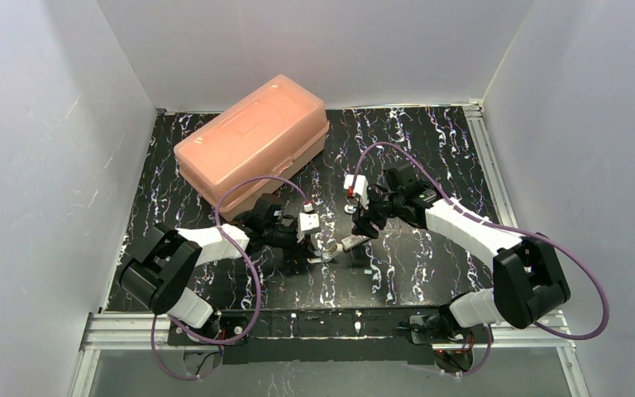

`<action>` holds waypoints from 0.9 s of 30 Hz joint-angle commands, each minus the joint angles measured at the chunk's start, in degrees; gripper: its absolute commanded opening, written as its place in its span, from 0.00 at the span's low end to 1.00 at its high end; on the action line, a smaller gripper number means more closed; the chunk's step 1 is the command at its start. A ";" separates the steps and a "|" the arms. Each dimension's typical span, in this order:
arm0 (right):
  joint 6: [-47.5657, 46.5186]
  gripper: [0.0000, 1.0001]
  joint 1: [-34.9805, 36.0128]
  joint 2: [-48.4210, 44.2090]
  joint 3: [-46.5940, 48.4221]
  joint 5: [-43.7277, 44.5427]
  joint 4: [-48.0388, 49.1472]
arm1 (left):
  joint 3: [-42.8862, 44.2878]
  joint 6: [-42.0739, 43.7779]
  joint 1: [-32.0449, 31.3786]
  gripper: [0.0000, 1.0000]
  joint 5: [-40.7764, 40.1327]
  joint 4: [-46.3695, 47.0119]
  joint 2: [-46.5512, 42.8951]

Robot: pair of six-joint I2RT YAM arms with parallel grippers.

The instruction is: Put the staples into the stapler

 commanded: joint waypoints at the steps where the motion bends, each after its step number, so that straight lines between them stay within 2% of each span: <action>1: -0.44 0.68 -0.33 0.11 -0.80 0.01 1.25 | 0.88 0.11 -0.41 0.00 -0.31 -2.59 -0.13; 11: -0.52 0.68 -0.28 0.62 -0.71 0.08 1.22 | 0.47 -1.36 -0.41 0.00 -1.38 -1.47 -4.00; 27: -0.87 0.68 -0.28 0.96 -0.80 0.93 1.23 | 0.58 -5.52 -0.50 0.00 -0.28 -1.55 -3.45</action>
